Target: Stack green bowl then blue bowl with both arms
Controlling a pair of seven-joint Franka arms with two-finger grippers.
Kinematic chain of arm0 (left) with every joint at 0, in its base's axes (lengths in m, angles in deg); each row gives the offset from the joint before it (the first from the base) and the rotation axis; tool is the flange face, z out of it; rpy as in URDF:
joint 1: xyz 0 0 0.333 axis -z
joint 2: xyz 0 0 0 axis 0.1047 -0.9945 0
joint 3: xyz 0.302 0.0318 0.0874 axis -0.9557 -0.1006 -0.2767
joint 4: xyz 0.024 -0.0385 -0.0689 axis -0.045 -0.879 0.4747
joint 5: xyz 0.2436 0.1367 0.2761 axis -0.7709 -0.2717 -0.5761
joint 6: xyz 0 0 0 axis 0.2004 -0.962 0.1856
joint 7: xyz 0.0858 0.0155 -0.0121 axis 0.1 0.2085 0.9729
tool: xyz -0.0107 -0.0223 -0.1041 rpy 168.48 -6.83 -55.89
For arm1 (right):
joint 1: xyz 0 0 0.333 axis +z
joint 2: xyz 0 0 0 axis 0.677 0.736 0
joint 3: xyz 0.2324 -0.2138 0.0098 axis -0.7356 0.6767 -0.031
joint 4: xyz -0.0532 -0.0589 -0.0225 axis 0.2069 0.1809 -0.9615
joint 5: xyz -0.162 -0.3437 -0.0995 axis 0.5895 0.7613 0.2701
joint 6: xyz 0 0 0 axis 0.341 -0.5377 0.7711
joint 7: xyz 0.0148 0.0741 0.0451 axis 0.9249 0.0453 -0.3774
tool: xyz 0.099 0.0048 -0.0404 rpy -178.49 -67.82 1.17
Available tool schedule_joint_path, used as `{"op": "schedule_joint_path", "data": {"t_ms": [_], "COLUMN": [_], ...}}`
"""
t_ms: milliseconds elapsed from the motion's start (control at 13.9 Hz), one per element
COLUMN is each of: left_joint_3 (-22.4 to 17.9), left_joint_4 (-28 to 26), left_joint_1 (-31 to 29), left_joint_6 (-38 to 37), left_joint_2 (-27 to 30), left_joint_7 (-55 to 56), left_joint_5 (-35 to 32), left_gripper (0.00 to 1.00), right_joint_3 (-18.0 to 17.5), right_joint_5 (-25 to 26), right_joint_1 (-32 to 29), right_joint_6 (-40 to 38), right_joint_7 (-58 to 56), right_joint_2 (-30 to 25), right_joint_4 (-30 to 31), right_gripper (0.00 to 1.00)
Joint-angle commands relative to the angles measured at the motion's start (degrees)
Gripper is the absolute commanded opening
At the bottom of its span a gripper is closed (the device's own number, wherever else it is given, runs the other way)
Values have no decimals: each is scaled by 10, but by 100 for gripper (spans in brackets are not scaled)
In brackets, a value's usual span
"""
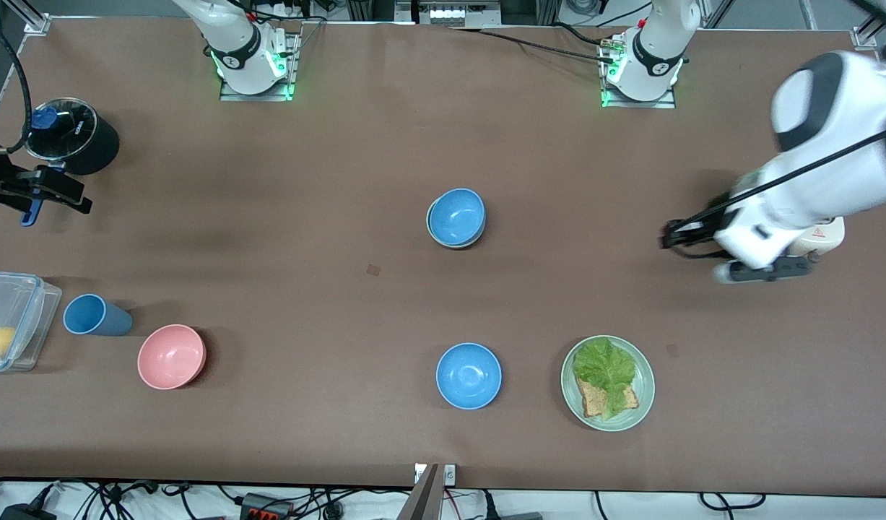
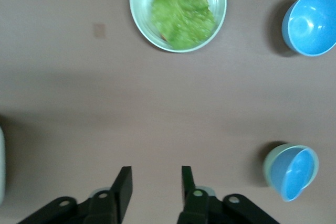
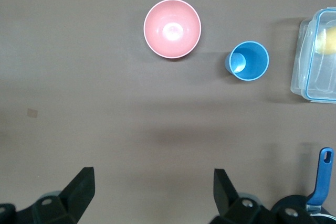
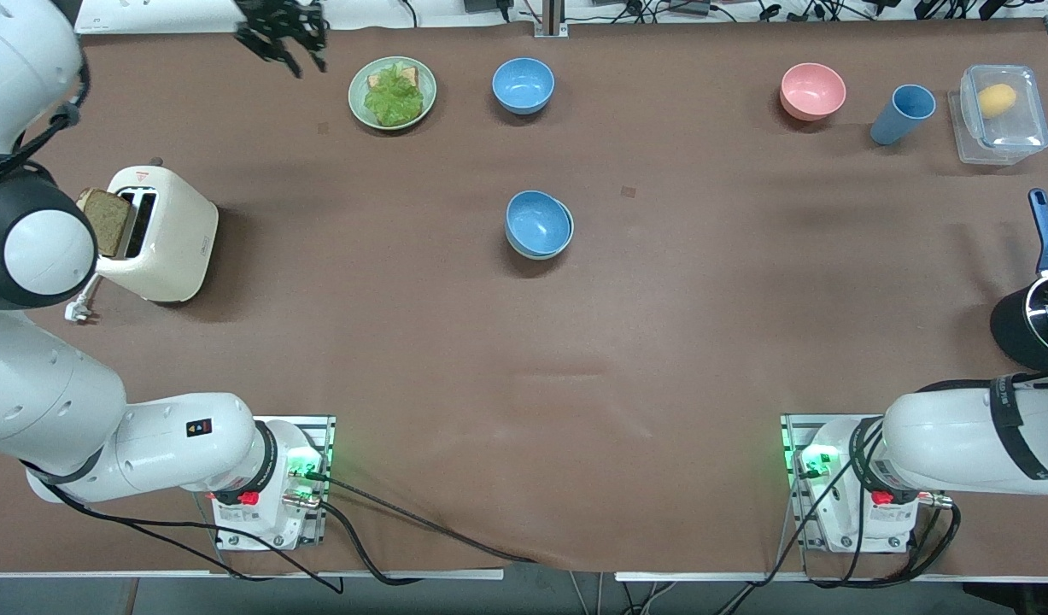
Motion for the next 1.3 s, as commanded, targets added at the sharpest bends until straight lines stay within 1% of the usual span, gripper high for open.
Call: {"op": "schedule_joint_path", "data": {"t_ms": [0, 216, 361, 505, 721, 865, 1082, 1226], "left_joint_3": [-41, -48, -51, -66, -66, -65, -64, -67], "left_joint_4": [-17, -17, -23, -28, -46, -47, -54, -60], "left_joint_1": [7, 5, 4, 5, 6, 6, 9, 9], "left_joint_6": [-29, -44, -49, -49, -45, -51, -45, -45], "left_joint_2": [46, 66, 84, 101, 130, 143, 146, 148], "left_joint_7": [-105, -123, -121, -120, -113, -121, -115, -114], "left_joint_5": [6, -23, -23, -28, -97, -94, -94, -54], "left_gripper": [100, 100, 100, 100, 100, 100, 100, 100], "right_joint_3": [2, 2, 2, 2, 1, 1, 1, 1], "right_joint_5": [7, 10, 12, 12, 12, 12, 12, 12], "right_joint_1": [2, 4, 4, 4, 5, 4, 4, 4], "right_joint_6": [-2, 14, 18, 18, 18, 17, 18, 17], "right_joint_7": [-4, -1, -1, -1, -1, -1, -1, -1], "right_joint_2": [-13, -16, -20, -20, -21, -21, -20, -20], "right_joint_4": [10, 23, 31, 31, 31, 31, 30, 30], "right_gripper": [100, 100, 100, 100, 100, 100, 100, 100]}}
